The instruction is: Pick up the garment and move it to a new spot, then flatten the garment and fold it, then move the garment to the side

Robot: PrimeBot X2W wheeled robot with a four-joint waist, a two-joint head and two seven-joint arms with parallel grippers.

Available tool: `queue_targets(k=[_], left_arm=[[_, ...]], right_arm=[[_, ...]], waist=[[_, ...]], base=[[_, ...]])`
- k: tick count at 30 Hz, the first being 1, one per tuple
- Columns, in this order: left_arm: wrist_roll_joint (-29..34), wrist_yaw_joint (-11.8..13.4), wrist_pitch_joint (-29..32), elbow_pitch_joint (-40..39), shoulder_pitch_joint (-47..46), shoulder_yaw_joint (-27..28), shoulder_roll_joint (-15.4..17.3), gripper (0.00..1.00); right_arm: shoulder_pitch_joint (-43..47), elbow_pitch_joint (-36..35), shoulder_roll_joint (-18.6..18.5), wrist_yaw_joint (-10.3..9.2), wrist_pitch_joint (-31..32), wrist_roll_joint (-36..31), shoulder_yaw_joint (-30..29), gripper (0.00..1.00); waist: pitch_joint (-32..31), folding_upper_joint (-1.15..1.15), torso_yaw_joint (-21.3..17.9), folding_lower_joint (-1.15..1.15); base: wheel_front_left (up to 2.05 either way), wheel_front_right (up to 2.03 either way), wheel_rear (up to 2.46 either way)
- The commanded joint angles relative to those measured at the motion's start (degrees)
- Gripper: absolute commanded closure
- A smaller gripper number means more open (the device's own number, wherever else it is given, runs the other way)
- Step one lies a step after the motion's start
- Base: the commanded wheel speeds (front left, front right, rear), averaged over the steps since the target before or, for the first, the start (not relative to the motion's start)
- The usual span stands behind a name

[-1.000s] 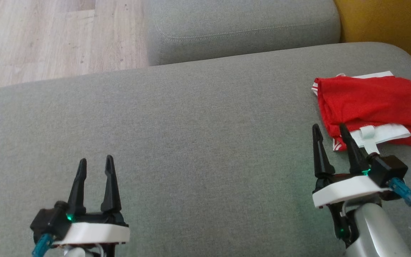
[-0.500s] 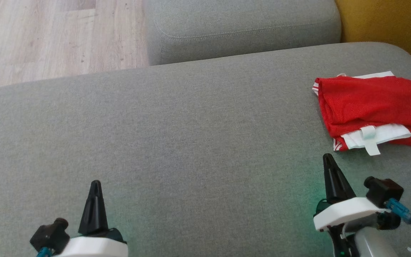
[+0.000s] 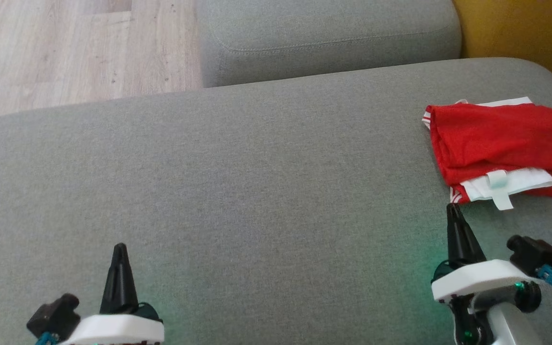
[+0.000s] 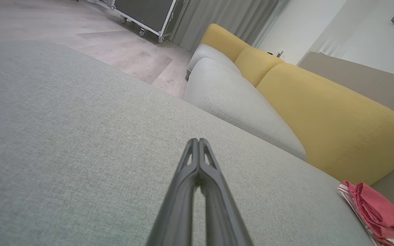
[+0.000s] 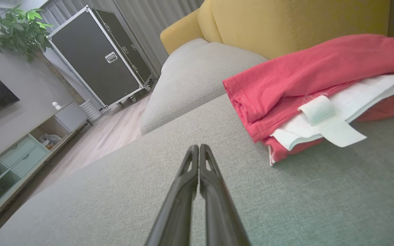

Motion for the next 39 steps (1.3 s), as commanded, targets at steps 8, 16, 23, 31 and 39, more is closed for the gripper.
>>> queue_targets(k=[8,16,23,31,39], left_arm=[[-5.70,-0.34,1.59,-1.94,-3.34,1.84,0.12,1.00],[-10.23,-0.43,2.91,-1.97,-3.75,2.53,0.16,1.00],[-14.21,-0.52,4.06,-1.99,-4.11,3.14,0.18,1.00],[-18.76,-0.61,5.39,-2.02,-4.52,3.84,0.22,1.00],[-23.30,-0.70,6.71,-2.05,-4.93,4.53,0.25,1.00]], right_arm=[[-2.42,-2.91,-0.15,-0.01,1.52,6.37,-0.93,1.00],[-2.28,-3.58,-0.15,-0.02,2.82,11.35,-1.69,1.00],[-2.15,-4.17,-0.14,-0.02,3.97,15.72,-2.35,1.00],[-2.01,-4.84,-0.14,-0.02,5.29,20.71,-3.12,1.00],[-1.87,-5.52,-0.13,-0.03,6.61,25.70,-3.89,1.00]], waist=[[-0.01,0.00,0.26,0.00],[-0.03,0.00,0.50,0.00],[-0.04,0.00,0.70,0.00],[-0.05,0.00,0.94,0.00],[-0.06,0.00,1.17,0.00]], base=[[0.00,0.00,0.00],[0.00,0.00,0.00],[0.00,0.00,0.00],[0.00,0.00,0.00],[0.00,0.00,0.00]])
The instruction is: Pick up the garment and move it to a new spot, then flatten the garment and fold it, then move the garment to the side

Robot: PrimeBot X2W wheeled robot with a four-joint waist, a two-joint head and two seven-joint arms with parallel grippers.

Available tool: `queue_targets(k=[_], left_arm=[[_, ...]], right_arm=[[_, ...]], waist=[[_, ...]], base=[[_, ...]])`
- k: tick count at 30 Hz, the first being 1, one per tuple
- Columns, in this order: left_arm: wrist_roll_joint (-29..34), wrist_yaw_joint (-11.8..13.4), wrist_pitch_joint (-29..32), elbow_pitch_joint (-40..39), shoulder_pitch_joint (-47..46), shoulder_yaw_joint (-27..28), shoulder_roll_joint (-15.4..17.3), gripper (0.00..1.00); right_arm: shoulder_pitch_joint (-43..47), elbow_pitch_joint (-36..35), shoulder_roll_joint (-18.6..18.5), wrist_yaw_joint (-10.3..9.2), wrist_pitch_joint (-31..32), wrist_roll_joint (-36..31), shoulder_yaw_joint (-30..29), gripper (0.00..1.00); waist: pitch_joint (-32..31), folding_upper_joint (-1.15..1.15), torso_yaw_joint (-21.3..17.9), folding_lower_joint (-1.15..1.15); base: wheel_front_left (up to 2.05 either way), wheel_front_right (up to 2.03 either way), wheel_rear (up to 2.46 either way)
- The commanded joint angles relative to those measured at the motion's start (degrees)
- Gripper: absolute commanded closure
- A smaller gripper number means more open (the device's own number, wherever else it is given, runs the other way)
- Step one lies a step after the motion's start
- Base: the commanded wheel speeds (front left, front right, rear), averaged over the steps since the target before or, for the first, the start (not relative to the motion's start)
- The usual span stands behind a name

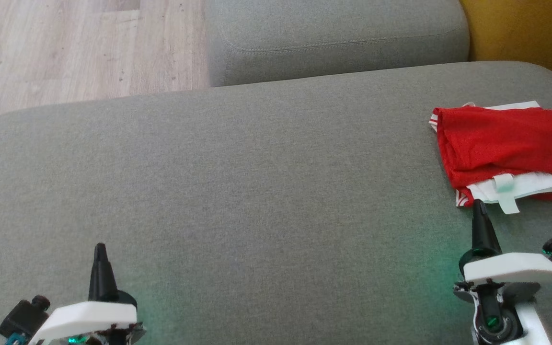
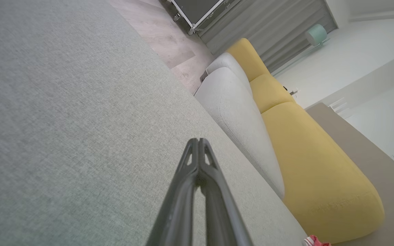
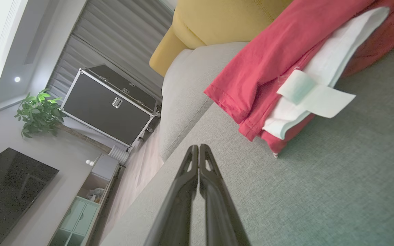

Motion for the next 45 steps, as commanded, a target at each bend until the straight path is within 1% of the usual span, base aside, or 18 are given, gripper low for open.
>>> queue_targets(k=[1,45], left_arm=[[-1.67,-0.63,0.39,-1.94,-3.15,1.39,0.24,1.00],[-26.64,-1.14,7.66,-2.10,-5.41,5.20,0.42,1.00]], right_arm=[[-1.93,-2.42,-0.23,-0.03,0.48,1.93,0.11,1.00],[-1.15,-6.11,-0.18,-0.05,7.76,29.30,-4.14,1.00]], waist=[[0.00,0.00,0.05,0.00],[-0.08,0.00,1.34,0.00]], base=[[0.00,0.00,0.00],[0.00,0.00,0.00]])
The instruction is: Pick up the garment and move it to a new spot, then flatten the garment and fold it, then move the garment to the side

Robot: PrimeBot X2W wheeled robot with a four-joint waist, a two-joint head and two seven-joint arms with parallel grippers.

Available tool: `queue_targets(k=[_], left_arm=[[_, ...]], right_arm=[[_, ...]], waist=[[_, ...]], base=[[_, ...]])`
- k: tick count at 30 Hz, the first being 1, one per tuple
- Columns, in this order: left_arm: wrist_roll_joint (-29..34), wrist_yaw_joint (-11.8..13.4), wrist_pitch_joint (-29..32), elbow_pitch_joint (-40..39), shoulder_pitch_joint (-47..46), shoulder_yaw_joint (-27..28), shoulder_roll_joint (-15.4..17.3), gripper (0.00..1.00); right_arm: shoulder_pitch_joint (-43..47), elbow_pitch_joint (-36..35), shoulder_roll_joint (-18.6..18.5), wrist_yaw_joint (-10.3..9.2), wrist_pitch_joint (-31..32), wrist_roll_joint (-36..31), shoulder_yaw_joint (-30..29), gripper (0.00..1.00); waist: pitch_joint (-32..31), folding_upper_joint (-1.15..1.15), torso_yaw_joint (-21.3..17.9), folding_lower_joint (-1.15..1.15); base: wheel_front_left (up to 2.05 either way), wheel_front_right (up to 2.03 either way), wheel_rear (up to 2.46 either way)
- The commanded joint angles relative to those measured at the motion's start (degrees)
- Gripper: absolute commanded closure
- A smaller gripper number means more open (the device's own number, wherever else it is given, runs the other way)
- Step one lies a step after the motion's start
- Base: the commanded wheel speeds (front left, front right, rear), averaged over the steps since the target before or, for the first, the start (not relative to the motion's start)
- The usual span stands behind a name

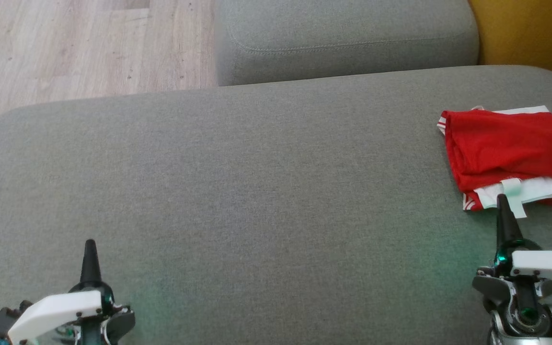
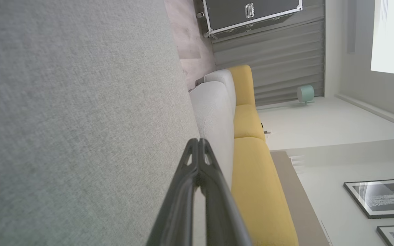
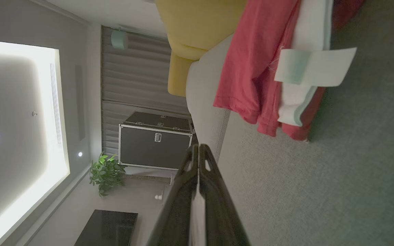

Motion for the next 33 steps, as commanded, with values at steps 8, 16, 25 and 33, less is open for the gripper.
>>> queue_targets(k=[8,16,25,33], left_arm=[[-5.62,-0.73,1.69,-2.05,-3.55,2.66,0.45,1.00],[-10.17,-0.82,3.02,-2.08,-3.96,3.35,0.48,1.00],[-11.29,-0.85,3.34,-2.09,-4.06,3.52,0.49,1.00],[-11.29,-0.85,3.34,-2.09,-4.06,3.52,0.49,1.00]], right_arm=[[-1.14,-3.13,-0.23,-0.04,1.76,6.35,-0.03,1.00],[-0.99,-3.80,-0.22,-0.04,3.08,11.33,-0.81,1.00],[-0.96,-3.97,-0.21,-0.04,3.42,12.55,-1.01,1.00],[-0.96,-3.97,-0.20,-0.04,3.43,12.54,-1.02,1.00]], waist=[[-0.02,0.00,0.26,0.00],[-0.03,0.00,0.49,0.00],[-0.03,0.00,0.55,0.00],[-0.03,0.00,0.55,0.00]], base=[[0.00,0.00,0.00],[0.00,0.00,0.00],[0.00,0.00,0.00],[0.00,0.00,0.00]])
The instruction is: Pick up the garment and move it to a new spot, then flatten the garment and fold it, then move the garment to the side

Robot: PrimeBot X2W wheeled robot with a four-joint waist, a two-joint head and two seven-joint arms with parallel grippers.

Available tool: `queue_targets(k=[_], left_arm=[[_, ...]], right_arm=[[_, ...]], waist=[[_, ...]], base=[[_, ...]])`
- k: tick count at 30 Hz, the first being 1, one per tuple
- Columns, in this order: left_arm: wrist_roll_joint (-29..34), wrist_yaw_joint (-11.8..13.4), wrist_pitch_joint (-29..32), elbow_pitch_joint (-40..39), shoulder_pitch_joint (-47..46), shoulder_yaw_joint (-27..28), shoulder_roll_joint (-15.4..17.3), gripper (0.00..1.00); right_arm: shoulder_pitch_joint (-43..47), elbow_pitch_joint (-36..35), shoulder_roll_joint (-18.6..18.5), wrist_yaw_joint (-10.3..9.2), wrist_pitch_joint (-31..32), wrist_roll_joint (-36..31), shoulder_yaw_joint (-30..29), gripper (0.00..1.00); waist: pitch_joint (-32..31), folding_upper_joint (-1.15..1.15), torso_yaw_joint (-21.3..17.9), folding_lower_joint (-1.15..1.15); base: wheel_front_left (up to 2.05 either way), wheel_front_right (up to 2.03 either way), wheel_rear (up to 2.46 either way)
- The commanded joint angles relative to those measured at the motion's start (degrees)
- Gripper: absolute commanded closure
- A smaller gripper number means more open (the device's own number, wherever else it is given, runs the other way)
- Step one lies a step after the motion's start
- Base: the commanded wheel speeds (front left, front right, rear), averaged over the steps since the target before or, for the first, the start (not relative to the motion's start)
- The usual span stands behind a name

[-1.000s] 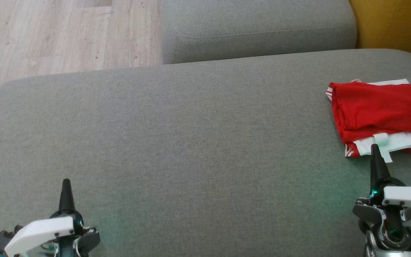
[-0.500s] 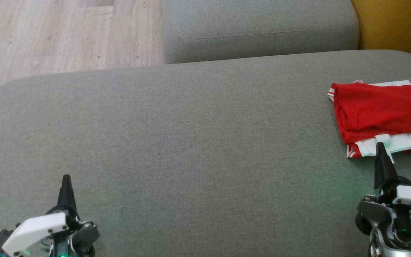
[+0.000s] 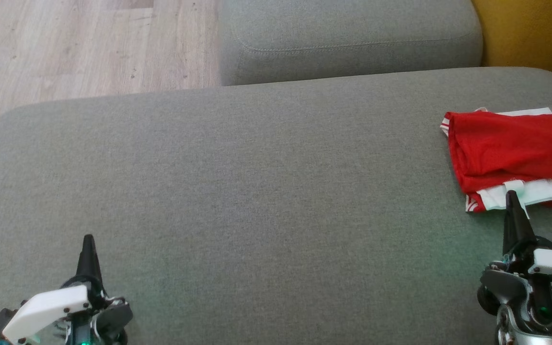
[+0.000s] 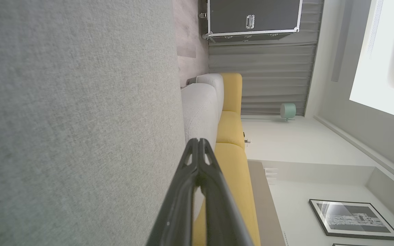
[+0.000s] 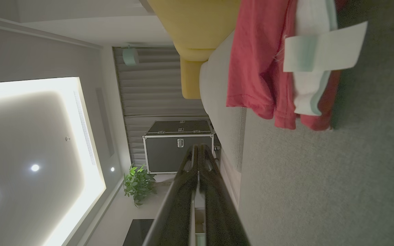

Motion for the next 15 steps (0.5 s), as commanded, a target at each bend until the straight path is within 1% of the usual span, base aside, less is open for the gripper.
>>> queue_targets(k=[1,15], left_arm=[[-0.32,-0.41,0.41,-2.07,-2.92,2.26,0.49,1.00],[-0.32,-0.41,0.41,-2.07,-2.92,2.26,0.49,1.00]], right_arm=[[-1.05,-2.21,-0.24,-0.04,0.37,0.40,1.15,1.00],[-1.05,-2.21,-0.23,-0.04,0.39,0.38,1.14,1.00]], waist=[[0.00,0.00,0.00,0.00],[0.00,0.00,0.00,0.00]], base=[[0.00,0.00,0.00],[0.00,0.00,0.00]])
